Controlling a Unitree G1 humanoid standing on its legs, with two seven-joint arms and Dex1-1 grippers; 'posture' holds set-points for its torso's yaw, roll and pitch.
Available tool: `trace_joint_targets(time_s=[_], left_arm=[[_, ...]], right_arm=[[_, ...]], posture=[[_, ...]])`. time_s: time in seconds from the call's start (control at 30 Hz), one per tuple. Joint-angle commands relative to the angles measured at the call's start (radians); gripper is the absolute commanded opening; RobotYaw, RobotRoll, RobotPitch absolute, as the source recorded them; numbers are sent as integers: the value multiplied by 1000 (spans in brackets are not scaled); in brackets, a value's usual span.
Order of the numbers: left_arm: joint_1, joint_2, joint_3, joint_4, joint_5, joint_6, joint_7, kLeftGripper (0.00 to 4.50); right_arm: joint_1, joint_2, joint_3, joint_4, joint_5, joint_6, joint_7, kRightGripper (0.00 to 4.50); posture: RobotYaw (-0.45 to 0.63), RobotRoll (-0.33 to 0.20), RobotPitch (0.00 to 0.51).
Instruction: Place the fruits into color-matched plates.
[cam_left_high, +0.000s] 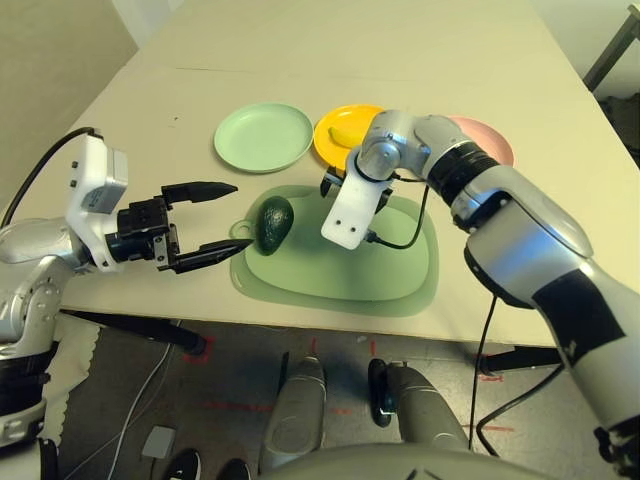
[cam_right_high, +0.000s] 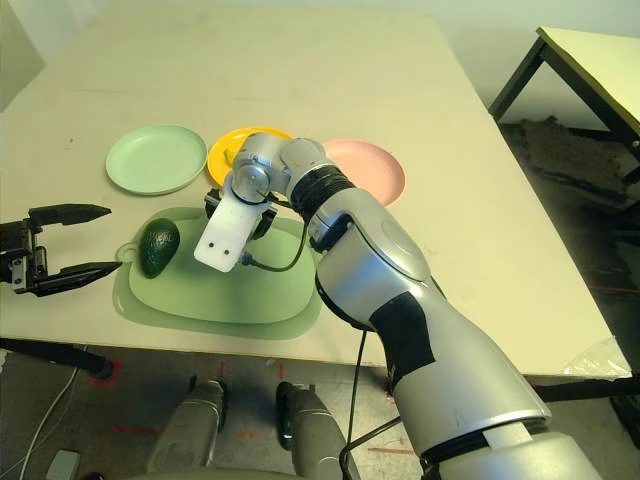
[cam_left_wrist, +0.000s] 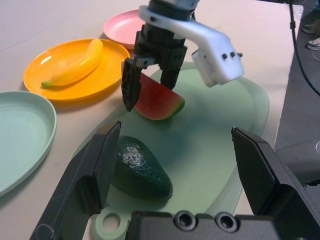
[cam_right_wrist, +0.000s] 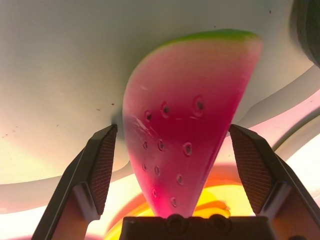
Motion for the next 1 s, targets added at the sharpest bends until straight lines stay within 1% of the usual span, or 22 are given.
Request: trace_joint_targets(time_s=[0.03, 0.17, 0.2, 0.37, 0.43, 0.47, 0.5, 0.63, 0.73, 0.87, 1.0], left_arm=[[23, 5, 28, -27, -13, 6, 1, 4500], [36, 2, 43, -41, -22, 5, 9, 4500], [36, 1, 45, -43, -23, 6, 10, 4500], [28, -2, 36, -29, -18, -2, 9, 4500], [6, -11, 28, -12, -19, 14, 36, 4500], [-19, -21, 25, 2, -24, 30, 62, 4500], [-39, -27, 18, 14, -18, 37, 83, 4500], [-93, -56, -48, 49, 78, -8, 143, 4500], [-116, -83, -83, 35, 100, -7, 178, 4500], [-139, -122, -132, -5, 115, 9, 223, 4500], [-151, -140, -161, -8, 128, 1, 233, 4500]], right_arm=[[42, 15, 23, 28, -9, -13, 37, 3832], [57, -1, 27, 42, -18, -5, 65, 2349], [59, -5, 24, 43, -16, -5, 74, 2201], [64, -30, 20, 41, -9, -15, 112, 2202], [60, -49, -8, 33, 28, -25, 158, 2202], [58, -57, -20, 29, 42, -28, 176, 2202], [56, -67, -32, 24, 58, -28, 195, 2202], [47, -117, -69, 5, 102, -23, 249, 2202], [46, -147, -79, -3, 113, -19, 259, 2202], [27, -201, -97, 7, 110, 13, 207, 2202], [-6, -245, -70, 36, 48, 91, 77, 2202]], posture=[[248, 0, 204], [250, 0, 206], [250, 0, 206], [223, 0, 205], [223, 0, 205], [200, 0, 204], [200, 0, 204], [165, 0, 195], [163, 0, 194], [150, 0, 192], [127, 0, 187]])
